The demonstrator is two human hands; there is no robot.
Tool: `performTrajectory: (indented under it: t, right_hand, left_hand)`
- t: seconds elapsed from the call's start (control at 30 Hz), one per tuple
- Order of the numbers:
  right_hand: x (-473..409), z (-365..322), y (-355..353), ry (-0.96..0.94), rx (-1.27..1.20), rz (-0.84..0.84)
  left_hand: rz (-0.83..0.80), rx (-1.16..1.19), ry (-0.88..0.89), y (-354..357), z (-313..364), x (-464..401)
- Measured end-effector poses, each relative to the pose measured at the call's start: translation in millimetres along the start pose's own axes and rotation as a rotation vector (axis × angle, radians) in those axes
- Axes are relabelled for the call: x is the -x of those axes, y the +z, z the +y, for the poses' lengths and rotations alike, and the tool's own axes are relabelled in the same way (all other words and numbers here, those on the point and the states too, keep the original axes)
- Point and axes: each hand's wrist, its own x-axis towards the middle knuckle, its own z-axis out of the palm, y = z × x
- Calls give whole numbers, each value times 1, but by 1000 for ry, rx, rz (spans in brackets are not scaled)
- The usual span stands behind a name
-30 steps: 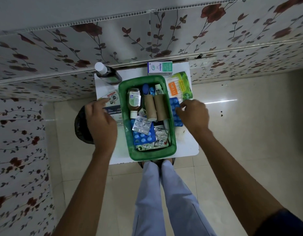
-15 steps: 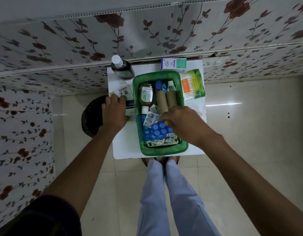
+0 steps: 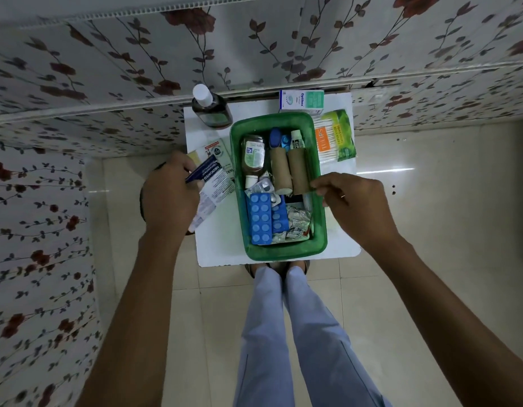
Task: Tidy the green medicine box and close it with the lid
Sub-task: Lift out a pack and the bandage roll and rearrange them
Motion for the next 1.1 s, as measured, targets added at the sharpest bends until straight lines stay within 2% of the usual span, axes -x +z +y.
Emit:
performTrajectory:
  t: [0.13,0.23,0.33,0.4,0.5,0.57,0.67,0.8,0.87,0.97,1.03,1.1]
  right_hand:
    - [5,11,-4,81,-11,56]
    - [7,16,-7,151,-21,73]
    - [10,18,-10,211,-32,119]
    - [10,17,-9,258,-74,155]
    - [8,12,0,262,-141,187]
    - [6,6,5,237,-172,188]
    - [3,5,7,242,-190,190]
    - [2,30,7,340,-86,254]
    - [1,51,11,359,65,151]
    - [-2,66,29,348,274,-224]
    - [-3,68,45,324,355,-290]
    - [-4,68,51,346,351,-248]
  left_hand:
    - [21,246,-57,3,31,35]
    - [116,278,-100,6,39,48]
    - [234,298,-61,-7,38,49]
    - [197,380,-67,-3,38,50]
    - [15,535,-173,19,48,50]
    - [-122,409,-133,35,53,52]
    - [-278,115,18,47,58,54]
    - [-393,-92,87,45,59,50]
    - [-424,-123,121,46,59,47]
    - [-451,-169,142,46,61,41]
    - [-448,-181,143,46,63,40]
    - [-429,-179,152,46,64,42]
